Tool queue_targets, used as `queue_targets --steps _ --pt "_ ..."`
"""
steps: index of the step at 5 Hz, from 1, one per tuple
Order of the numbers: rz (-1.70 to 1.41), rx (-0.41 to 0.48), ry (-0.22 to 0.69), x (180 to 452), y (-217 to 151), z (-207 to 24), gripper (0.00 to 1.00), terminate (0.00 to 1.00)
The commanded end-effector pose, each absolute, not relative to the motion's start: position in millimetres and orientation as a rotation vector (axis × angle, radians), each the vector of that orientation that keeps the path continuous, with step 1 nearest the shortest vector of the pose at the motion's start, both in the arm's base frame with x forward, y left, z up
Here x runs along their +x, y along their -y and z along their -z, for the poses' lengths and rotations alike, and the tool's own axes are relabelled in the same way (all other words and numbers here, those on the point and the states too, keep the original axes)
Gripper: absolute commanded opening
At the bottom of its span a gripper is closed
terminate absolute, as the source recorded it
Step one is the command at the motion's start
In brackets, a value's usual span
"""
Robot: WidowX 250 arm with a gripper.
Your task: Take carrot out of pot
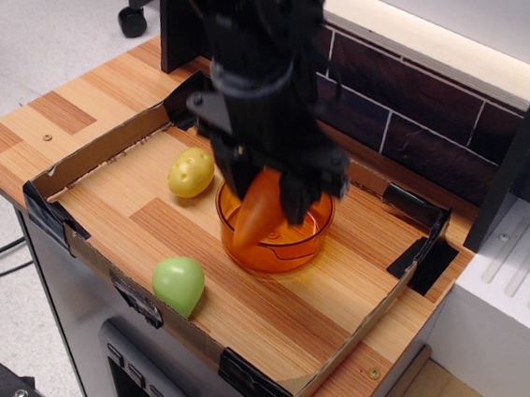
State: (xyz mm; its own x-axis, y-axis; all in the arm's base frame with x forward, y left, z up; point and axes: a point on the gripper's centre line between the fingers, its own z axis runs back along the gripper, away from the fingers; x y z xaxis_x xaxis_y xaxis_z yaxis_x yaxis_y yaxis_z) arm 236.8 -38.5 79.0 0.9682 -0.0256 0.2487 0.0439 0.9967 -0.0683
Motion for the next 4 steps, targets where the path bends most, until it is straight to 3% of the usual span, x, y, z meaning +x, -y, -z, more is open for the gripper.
queue_targets --steps 1,3,4 --pt "0.125 -0.059 0.177 205.7 49.8 -61.2 0.0 0.0" --pt "0.143 -0.027 0.163 204.9 60.6 -36.3 0.0 0.0" --pt "0.13 -0.008 0.162 200.5 64.0 -27.4 1.0 0.0"
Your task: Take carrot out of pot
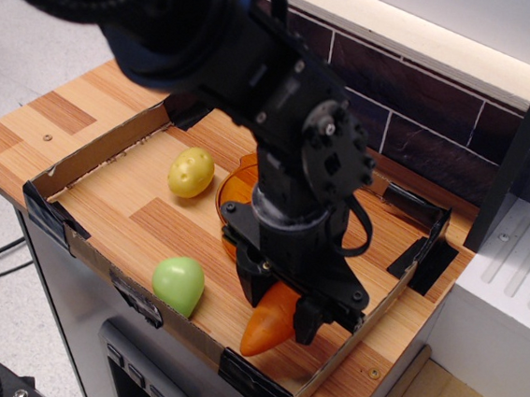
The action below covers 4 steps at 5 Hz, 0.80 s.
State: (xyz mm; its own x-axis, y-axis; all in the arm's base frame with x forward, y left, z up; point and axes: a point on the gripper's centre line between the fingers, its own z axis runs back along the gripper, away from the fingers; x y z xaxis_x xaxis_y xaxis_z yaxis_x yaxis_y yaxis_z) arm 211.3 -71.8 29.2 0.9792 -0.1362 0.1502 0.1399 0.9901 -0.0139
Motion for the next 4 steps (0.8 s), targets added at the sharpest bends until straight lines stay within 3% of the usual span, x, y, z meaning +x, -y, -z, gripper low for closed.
queue_targets --steps 1,2,3,4 --pt "0.111 0.0 0.149 200.9 64.9 -25.0 1.0 0.0" --pt "0.112 -0.013 0.143 202.7 65.2 -28.0 1.0 0.0" --pt "0.104 -0.066 0.173 202.3 64.7 -57.2 1.0 0.0" --pt "0.054 -0.138 0.216 205.7 58.5 -101.2 1.0 0.0"
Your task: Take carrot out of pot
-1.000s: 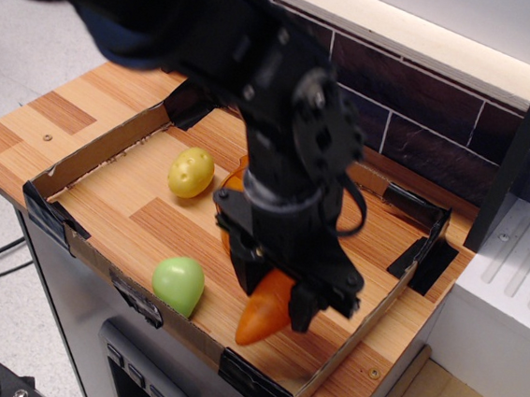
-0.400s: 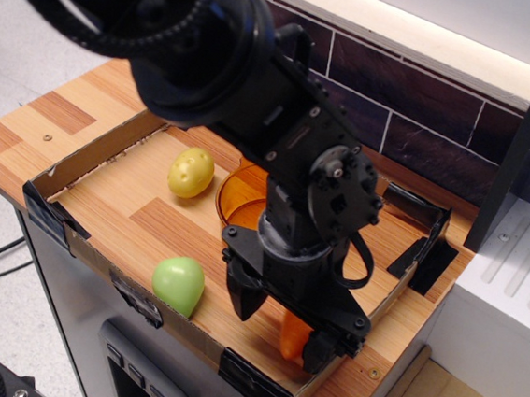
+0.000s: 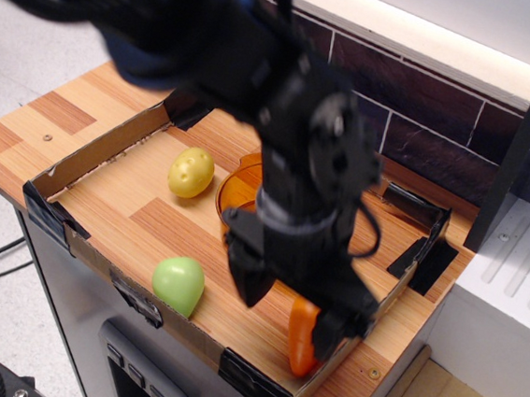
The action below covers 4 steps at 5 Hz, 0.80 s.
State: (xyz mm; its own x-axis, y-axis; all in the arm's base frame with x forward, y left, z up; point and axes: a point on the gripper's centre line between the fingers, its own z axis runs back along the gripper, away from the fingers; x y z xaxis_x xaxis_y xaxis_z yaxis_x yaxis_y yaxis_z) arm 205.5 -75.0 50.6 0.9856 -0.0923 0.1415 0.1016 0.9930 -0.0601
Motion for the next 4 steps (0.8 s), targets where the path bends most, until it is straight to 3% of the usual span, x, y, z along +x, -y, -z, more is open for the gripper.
queue_targets --steps 1,3,4 --pt "-0.045 -0.152 0.256 215.3 51.7 -130.4 1.0 0.0" --pt "-0.045 -0.152 0.256 215.3 51.7 -130.4 1.0 0.0" --pt "-0.045 -0.152 0.256 215.3 51.7 -130.4 1.0 1.0"
